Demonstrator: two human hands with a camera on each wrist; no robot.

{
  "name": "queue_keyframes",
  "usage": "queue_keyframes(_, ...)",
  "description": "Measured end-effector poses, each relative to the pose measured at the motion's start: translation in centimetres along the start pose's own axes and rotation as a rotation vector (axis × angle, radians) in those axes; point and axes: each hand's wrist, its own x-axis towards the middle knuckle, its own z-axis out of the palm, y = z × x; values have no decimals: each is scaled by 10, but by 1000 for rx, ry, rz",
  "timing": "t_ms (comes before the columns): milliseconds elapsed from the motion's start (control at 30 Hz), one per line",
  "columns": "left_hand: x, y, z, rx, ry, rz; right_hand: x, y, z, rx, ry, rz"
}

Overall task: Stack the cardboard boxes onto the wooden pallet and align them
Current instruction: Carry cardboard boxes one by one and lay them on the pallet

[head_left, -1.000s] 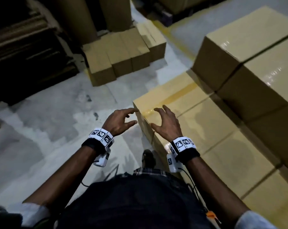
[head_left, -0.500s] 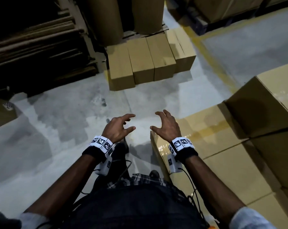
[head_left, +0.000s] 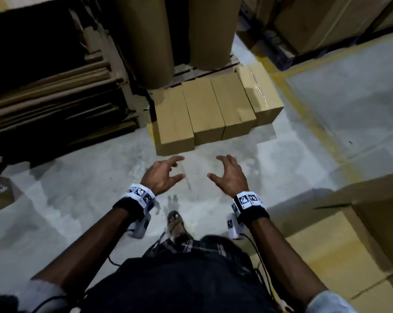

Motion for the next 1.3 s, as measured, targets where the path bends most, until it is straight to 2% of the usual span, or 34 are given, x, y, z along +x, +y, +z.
queue_keyframes(167, 87, 6, -39, -39, -34, 46, 61, -19, -30, 30, 53, 65)
queue_keyframes(333, 168, 40, -51, -110, -87, 105, 115, 5, -73, 41, 99, 160)
queue_keyframes(533, 282, 102, -42, -33, -100, 141, 207, 61, -144, 37, 91, 184)
queue_keyframes(767, 434, 235, -6, -58, -117, 115, 322, 140, -273, -49, 49, 112)
queue_keyframes(933, 521, 323, 20, -47, -117, 156, 390, 203, -364, -108, 39, 155)
queue_keyframes(1133, 623, 370, 40, -53, -189, 151, 483, 271, -422, -119, -16, 197)
queue_keyframes(1300, 710, 391, 58, -113, -218, 44, 558, 320, -448, -225, -216, 245)
